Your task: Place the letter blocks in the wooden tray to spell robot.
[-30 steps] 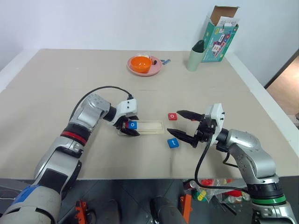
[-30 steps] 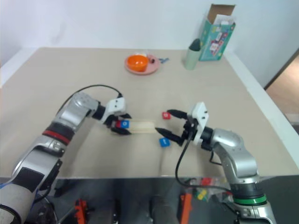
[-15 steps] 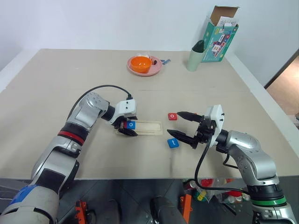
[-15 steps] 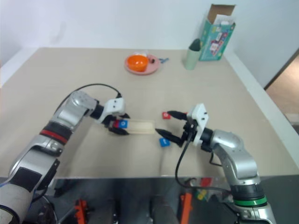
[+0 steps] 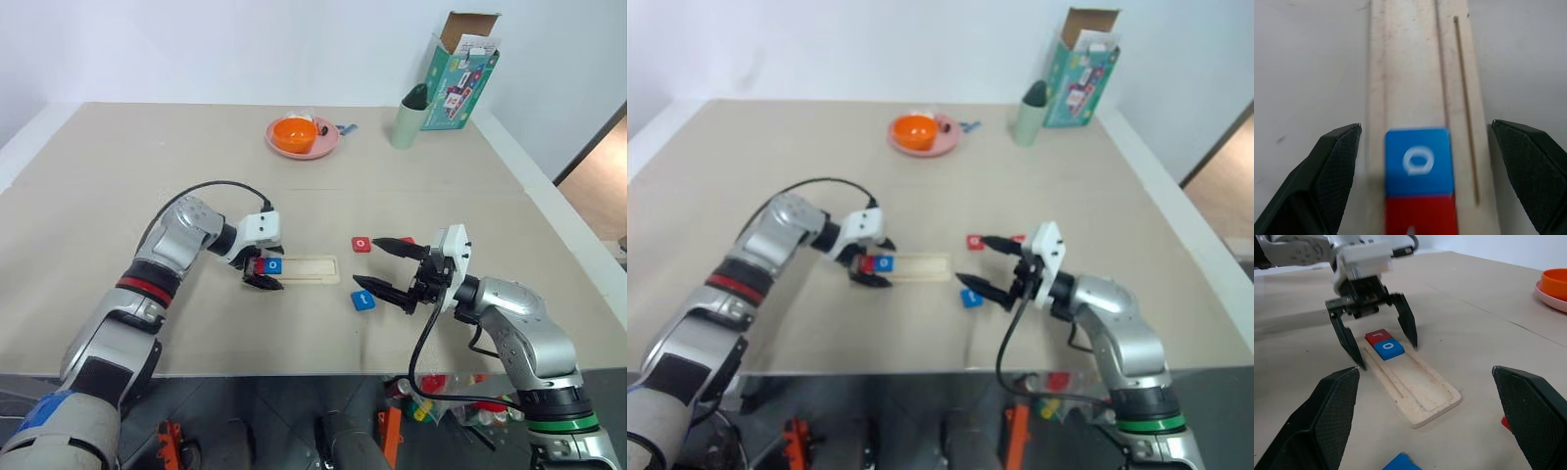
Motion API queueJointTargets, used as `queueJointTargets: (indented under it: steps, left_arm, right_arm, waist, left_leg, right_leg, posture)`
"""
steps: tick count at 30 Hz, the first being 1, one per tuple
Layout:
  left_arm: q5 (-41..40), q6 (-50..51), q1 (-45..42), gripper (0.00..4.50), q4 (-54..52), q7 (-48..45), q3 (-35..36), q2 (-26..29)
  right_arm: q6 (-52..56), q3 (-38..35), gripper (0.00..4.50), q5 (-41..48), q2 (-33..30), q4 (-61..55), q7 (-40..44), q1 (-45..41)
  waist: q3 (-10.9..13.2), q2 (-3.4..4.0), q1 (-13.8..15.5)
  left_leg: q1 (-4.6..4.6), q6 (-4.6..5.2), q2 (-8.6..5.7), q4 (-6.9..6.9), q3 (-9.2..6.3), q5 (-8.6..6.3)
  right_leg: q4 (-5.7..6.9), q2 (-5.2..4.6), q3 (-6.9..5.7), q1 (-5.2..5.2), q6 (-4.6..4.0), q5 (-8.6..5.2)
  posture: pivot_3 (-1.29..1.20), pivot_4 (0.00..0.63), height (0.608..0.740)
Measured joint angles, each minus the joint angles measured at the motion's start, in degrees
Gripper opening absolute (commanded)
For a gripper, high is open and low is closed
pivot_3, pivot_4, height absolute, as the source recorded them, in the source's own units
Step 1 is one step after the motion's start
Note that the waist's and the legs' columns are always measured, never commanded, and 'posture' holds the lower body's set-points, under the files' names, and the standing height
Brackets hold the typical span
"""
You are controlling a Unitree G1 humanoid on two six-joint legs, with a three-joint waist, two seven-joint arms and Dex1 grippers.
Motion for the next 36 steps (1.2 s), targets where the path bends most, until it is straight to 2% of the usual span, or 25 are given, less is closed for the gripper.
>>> queueJointTargets:
  steps: [5,8,11,17,20,22,36]
  left_arm:
    - [-8.59,6.15,2.71,4.45,-12.53,-2.07,7.77,3.87]
    - [-19.54,14.16,11.26,4.45,-26.15,-1.46,15.36,4.74]
    - [-29.88,20.66,24.37,4.45,-40.64,4.06,21.61,1.60]
    - [-34.70,23.70,38.64,4.45,-52.77,16.95,23.65,-3.64]
    - [-34.83,22.65,42.80,4.45,-55.63,22.19,23.18,-6.62]
    - [-34.74,21.46,43.74,4.45,-56.46,23.28,23.03,-6.58]
    - [-32.28,11.39,45.70,4.45,-51.67,18.06,20.06,1.03]
  right_arm:
    - [1.87,-1.81,4.50,0.13,0.79,0.09,-3.96,-0.15]
    - [2.55,-3.14,4.50,-0.65,1.25,1.09,-8.09,-1.46]
    - [3.08,-4.08,4.50,-3.33,1.82,2.70,-13.48,-2.84]
    - [5.02,-3.96,4.50,-8.59,5.71,7.08,-24.02,-5.38]
    - [7.86,-3.94,4.50,-10.27,8.95,8.28,-29.76,-7.01]
    - [8.91,-3.90,4.50,-11.17,9.65,8.39,-31.54,-7.10]
    - [12.79,-4.97,4.50,-13.47,13.17,14.28,-39.76,-9.85]
  waist:
    - [0.01,0.01,0.02]
    - [-0.03,0.10,-0.12]
    - [-0.03,0.13,0.09]
    - [-0.03,0.13,0.12]
    - [-0.03,0.13,0.09]
    - [-0.03,0.13,0.04]
    - [-0.03,0.13,-0.38]
  left_leg:
    - [-0.01,0.00,0.01,-0.01,0.03,0.00]
    - [0.04,0.00,0.02,-0.03,0.08,0.00]
    - [0.07,0.00,0.03,-0.01,0.02,0.00]
    - [0.16,0.07,-0.03,0.12,0.00,0.15]
    - [0.21,0.14,-0.14,0.12,-0.01,0.32]
    - [0.23,0.22,-0.19,0.11,-0.02,0.42]
    - [0.23,0.30,-0.34,-0.08,-0.02,0.50]
  right_leg:
    - [0.00,-0.04,0.00,0.01,0.01,-0.05]
    - [0.07,-0.09,0.00,-0.01,0.02,-0.11]
    - [0.20,-0.12,-0.07,0.02,-0.01,-0.17]
    - [0.36,-0.11,0.00,0.05,-0.27,-0.13]
    - [0.36,-0.11,0.09,0.07,-0.39,-0.05]
    - [0.36,-0.11,0.13,0.08,-0.43,0.00]
    - [0.30,-0.11,0.32,0.02,-0.42,-0.01]
  posture:
    - [0.00,0.150,0.740]
    - [0.00,0.150,0.740]
    - [0.00,0.150,0.740]
    - [0.00,0.150,0.740]
    - [0.00,0.150,0.740]
    - [0.00,0.150,0.740]
    - [0.00,0.150,0.740]
